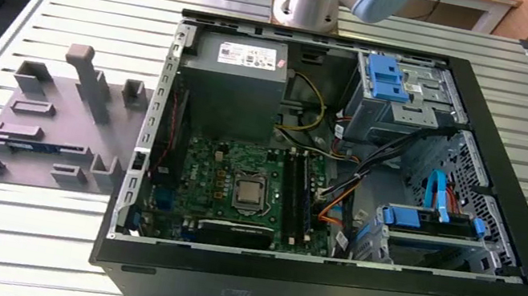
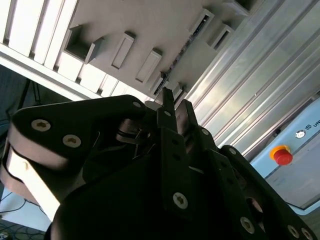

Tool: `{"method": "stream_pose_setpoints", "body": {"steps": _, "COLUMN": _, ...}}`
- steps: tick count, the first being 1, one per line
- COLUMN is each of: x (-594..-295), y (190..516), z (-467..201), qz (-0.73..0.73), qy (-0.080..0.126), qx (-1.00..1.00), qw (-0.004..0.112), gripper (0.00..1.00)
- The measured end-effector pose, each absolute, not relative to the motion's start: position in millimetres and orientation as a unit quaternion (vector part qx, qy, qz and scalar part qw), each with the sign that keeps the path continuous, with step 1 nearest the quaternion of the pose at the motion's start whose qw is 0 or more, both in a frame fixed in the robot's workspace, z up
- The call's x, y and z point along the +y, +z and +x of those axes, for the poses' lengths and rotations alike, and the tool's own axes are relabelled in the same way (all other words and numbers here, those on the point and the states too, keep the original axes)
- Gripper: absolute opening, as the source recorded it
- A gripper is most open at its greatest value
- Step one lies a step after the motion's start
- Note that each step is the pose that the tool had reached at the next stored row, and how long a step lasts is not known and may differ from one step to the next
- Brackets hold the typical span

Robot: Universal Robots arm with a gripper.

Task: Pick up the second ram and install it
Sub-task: 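Pick up the second ram and move it above second insertion slot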

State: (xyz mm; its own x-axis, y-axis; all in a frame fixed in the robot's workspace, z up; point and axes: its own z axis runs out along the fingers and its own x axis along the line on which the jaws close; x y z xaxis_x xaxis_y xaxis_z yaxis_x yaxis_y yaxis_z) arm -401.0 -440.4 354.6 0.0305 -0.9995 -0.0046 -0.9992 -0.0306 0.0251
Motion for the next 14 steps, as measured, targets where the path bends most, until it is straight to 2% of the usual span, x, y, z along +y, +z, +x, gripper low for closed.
{"method": "stream_pose_setpoints", "body": {"steps": 14, "x": -440.5, "y": 347.0, "z": -401.5, "qz": 0.721, "qy": -0.01, "qx": -0.693, "qw": 0.007, "gripper": 0.25}}
